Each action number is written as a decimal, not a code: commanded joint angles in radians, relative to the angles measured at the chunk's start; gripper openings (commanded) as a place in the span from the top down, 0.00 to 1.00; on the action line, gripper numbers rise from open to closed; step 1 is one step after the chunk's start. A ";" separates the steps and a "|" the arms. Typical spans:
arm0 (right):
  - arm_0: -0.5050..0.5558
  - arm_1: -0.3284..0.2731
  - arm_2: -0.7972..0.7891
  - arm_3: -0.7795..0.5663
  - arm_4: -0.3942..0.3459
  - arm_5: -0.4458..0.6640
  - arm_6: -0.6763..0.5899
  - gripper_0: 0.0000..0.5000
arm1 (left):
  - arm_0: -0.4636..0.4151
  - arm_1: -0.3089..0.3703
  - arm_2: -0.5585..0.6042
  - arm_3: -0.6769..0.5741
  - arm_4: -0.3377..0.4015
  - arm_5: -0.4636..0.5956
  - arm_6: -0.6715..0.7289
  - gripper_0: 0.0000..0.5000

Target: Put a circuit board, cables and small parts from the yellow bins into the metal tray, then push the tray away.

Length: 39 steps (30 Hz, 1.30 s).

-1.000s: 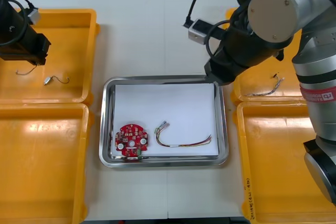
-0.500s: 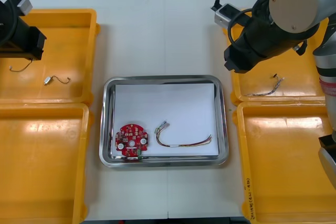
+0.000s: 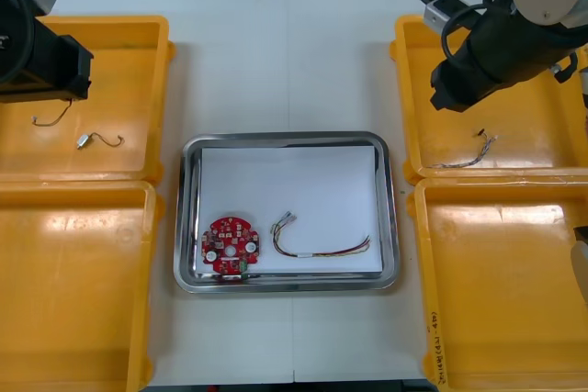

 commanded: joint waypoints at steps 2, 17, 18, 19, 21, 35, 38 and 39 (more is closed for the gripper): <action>-0.066 -0.037 -0.099 0.069 0.035 0.004 -0.025 0.00 | -0.004 0.008 -0.051 -0.092 0.009 0.008 0.183 1.00; -0.068 -0.041 -0.197 0.192 0.152 0.004 -0.129 0.00 | -0.053 -0.183 -0.186 -0.106 -0.118 0.008 0.286 1.00; -0.068 -0.041 -0.199 0.198 0.152 0.004 -0.148 0.00 | -0.053 -0.203 -0.186 -0.101 -0.132 0.008 0.287 1.00; -0.066 -0.041 -0.199 0.201 0.150 0.004 -0.161 0.00 | -0.053 -0.216 -0.189 -0.098 -0.143 0.008 0.287 1.00; -0.068 -0.041 -0.199 0.216 0.150 0.004 -0.207 0.00 | -0.053 -0.256 -0.210 -0.092 -0.184 0.008 0.289 1.00; -0.066 -0.032 -0.243 0.347 0.149 0.004 -0.419 0.00 | -0.058 -0.377 -0.330 0.012 -0.275 0.008 0.307 1.00; -0.066 -0.032 -0.246 0.373 0.150 0.004 -0.428 0.00 | -0.058 -0.386 -0.356 0.028 -0.278 0.008 0.310 1.00; -0.066 -0.030 -0.248 0.382 0.150 -0.004 -0.431 0.00 | -0.058 -0.389 -0.362 0.035 -0.276 0.008 0.313 1.00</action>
